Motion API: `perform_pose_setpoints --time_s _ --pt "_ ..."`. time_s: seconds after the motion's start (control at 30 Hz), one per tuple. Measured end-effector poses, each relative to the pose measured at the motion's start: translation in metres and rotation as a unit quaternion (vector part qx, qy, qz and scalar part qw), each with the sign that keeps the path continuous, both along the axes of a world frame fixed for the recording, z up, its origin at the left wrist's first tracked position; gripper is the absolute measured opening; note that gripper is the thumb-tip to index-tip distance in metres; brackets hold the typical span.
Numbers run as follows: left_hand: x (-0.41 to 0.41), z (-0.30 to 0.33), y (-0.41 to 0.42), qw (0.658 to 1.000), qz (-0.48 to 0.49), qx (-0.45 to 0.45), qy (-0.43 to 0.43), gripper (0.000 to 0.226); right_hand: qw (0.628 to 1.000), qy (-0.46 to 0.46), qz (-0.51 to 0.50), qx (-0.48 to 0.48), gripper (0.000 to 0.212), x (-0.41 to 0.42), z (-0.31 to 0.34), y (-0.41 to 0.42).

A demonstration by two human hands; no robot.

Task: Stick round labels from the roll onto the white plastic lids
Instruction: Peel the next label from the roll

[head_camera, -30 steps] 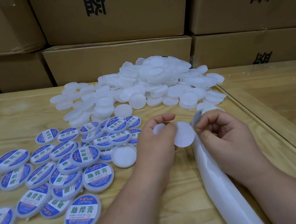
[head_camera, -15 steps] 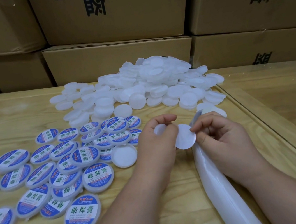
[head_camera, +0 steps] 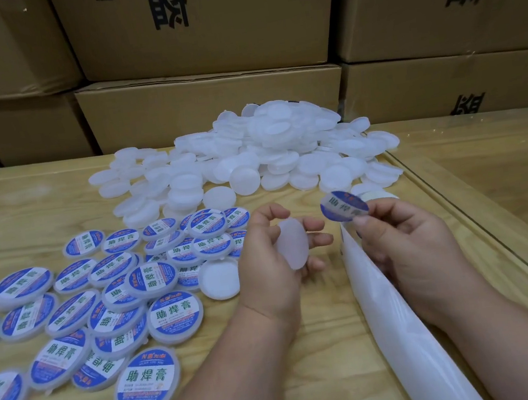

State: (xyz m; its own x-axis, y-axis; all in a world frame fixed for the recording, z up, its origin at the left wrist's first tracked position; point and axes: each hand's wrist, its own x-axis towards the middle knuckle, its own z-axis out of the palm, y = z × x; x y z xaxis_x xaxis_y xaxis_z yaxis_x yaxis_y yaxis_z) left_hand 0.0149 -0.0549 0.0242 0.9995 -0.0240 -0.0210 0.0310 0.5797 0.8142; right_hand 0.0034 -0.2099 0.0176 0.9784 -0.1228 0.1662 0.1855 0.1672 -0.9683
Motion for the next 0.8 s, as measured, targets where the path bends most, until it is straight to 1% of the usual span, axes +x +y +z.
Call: perform_pose_setpoints --time_s 0.07,0.1,0.17,0.2,0.3,0.37,0.43,0.5,0.6,0.8 --pt "0.002 0.0 0.001 1.0 0.002 0.008 0.017 0.023 0.993 0.042 0.054 0.092 0.012 0.001 0.003 -0.006" --pt "0.003 -0.001 0.001 1.0 0.003 0.016 0.021 0.023 0.983 0.069 0.096 0.141 0.015 0.002 0.004 -0.009" --pt "0.005 -0.002 0.0 0.999 0.005 0.021 0.025 0.021 0.946 0.137 0.19 0.226 0.023 0.003 0.009 -0.015" --pt "0.006 -0.002 0.0 0.999 0.008 0.015 0.028 0.021 0.925 0.171 0.232 0.247 0.03 0.002 0.011 -0.017" --pt "0.008 -0.003 0.0 0.999 0.019 -0.006 0.032 0.024 0.871 0.24 0.338 0.264 0.053 0.003 0.013 -0.021" --pt "0.008 -0.003 0.0 0.999 0.016 -0.009 0.04 0.026 0.843 0.262 0.376 0.281 0.059 0.002 0.014 -0.023" --pt "0.007 0.0 0.0 0.998 0.004 -0.02 0.061 0.025 0.824 0.269 0.397 0.303 0.061 0.003 0.014 -0.025" --pt "0.005 0.003 0.001 0.996 -0.016 -0.04 0.075 0.022 0.815 0.272 0.405 0.313 0.062 0.004 0.014 -0.026" --pt "0.005 0.003 0.001 0.996 -0.03 -0.055 0.064 0.025 0.806 0.27 0.42 0.319 0.062 0.005 0.013 -0.027" --pt "0.006 0.001 0.002 0.997 -0.046 -0.039 0.039 0.026 0.793 0.271 0.446 0.314 0.06 0.006 0.011 -0.027"
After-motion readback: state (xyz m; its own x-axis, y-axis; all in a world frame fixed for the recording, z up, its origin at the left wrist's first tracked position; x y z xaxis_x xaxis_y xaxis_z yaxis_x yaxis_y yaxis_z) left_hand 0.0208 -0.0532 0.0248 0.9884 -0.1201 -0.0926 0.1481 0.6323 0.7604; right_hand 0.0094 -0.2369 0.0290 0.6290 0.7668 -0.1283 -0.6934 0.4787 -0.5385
